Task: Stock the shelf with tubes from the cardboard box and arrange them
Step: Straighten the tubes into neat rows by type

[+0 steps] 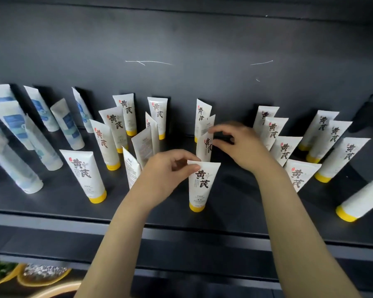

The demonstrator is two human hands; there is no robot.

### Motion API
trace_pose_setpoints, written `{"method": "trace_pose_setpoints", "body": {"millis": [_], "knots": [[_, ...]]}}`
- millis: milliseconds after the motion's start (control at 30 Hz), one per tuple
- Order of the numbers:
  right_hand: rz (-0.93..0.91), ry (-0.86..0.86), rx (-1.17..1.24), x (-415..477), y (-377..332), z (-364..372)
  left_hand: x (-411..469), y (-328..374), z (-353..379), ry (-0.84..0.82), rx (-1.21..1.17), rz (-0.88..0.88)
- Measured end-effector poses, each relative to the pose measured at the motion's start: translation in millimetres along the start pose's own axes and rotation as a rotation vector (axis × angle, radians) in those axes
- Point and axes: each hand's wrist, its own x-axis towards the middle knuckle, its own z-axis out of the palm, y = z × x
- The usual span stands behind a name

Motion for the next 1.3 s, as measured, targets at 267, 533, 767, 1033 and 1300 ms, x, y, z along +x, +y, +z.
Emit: {"method": "trace_pose_setpoints", "body": {"millis": [267, 533, 767, 1033, 1300], "knots": [[-0.014, 0.044, -0.071, 10, 7, 6, 0, 8, -2, -0.007, 0.109, 0.023], [0.134, -0.038, 0.192, 11, 8, 5, 4, 4, -3, 0.004, 0.128, 0.083], [0.200, -0.011, 0.326, 13, 17, 3, 7, 4, -5, -0.058, 0.056, 0.039], [0.214, -0.028, 0.308, 21, 12, 13, 10, 2, -6, -0.073, 0.018, 0.023], [0.246, -0.034, 0.317, 19, 14, 13, 9, -4, -4, -0.076, -0.069, 0.008]]}}
